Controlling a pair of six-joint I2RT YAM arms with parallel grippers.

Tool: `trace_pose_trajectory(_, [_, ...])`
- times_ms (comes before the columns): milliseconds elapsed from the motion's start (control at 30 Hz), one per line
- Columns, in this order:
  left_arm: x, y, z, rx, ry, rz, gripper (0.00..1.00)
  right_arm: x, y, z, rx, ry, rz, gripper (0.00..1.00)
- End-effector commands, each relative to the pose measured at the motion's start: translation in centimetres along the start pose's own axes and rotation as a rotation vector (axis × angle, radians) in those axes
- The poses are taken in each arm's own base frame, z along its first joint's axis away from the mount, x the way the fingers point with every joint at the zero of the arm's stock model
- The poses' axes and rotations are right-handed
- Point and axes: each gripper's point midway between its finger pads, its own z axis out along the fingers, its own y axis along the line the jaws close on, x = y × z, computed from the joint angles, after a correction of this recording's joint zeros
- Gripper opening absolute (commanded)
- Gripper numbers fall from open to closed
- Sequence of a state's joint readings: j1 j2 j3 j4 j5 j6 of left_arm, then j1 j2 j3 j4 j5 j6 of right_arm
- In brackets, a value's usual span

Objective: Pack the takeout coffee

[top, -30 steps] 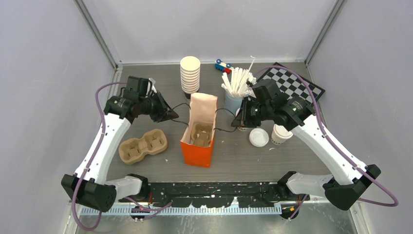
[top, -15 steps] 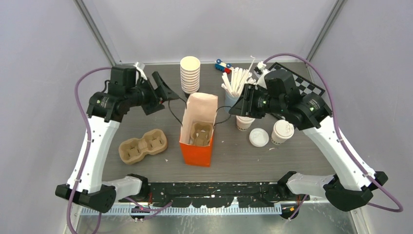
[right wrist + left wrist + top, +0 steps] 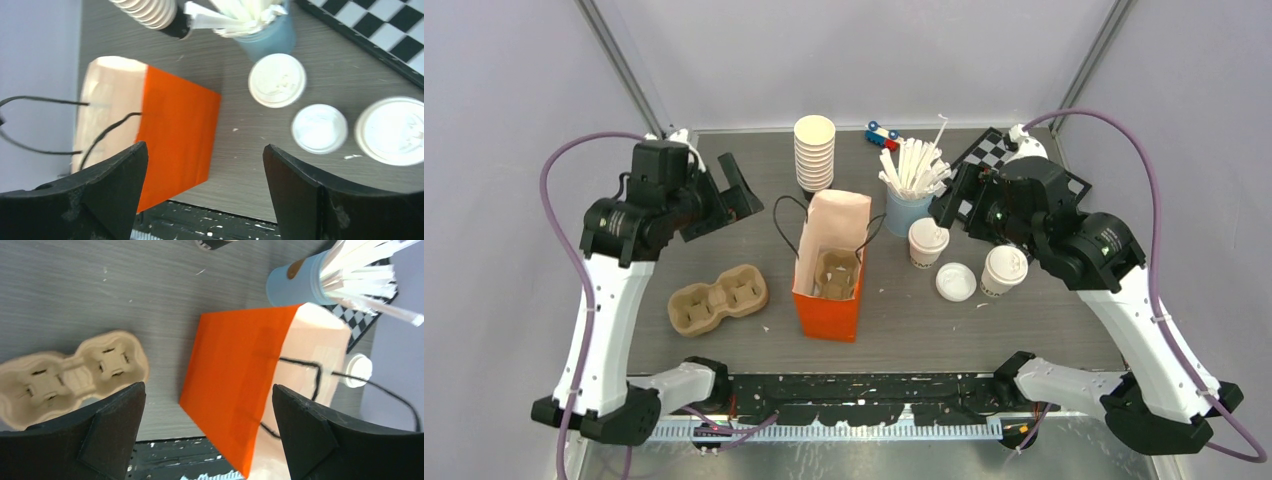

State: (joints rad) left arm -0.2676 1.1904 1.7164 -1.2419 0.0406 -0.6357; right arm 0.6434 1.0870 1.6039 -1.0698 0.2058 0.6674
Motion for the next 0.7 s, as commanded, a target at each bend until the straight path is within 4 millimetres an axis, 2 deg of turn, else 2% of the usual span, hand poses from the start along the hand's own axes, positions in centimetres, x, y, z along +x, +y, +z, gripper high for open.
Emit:
trace_pose_trajectory(0, [-0.4,1.4,-1.8,0.005,-0.122,0.027,1.00,-0.8,-3.4,0.6,0.163,-0.084,0.017,0.90])
trace_pose_trajectory(133, [1.2,0.9,-2.4,0.053,-0.072,-0.065,0.99,0.0,-5.3,1.4,0.269,-0.053,0.013,0.93])
trace_pose_trajectory(300, [5.2,2.1,-3.3,-0.057,0.104,-0.298,0.82,-0.2,-6.4,2.0,0.328,-0.060,0.011,0.96])
trace_pose_trajectory(367, [6.5,2.6,-4.1,-0.104,0.130,-0.439,0.80,-0.2,-6.3,2.4,0.330,-0.048,0.005,0.96])
trace_pose_trajectory(433, [7.6,2.0,-4.8,-0.084,0.158,-0.576,0.76,0.0,-6.3,2.8,0.333,-0.035,0.000,0.96])
trace_pose_trajectory(500, [8.3,0.5,-4.9,-0.016,0.208,-0.688,0.65,0.3,-6.2,3.3,0.325,-0.021,0.005,0.96])
trace_pose_trajectory(533, [8.3,-0.1,-4.9,0.022,0.216,-0.720,0.63,0.5,-6.0,3.6,0.317,-0.014,0.008,0.96])
trace_pose_trajectory(667, [8.5,-0.1,-5.3,0.049,0.191,-0.769,0.64,1.2,-5.9,4.3,0.297,0.011,0.008,0.96])
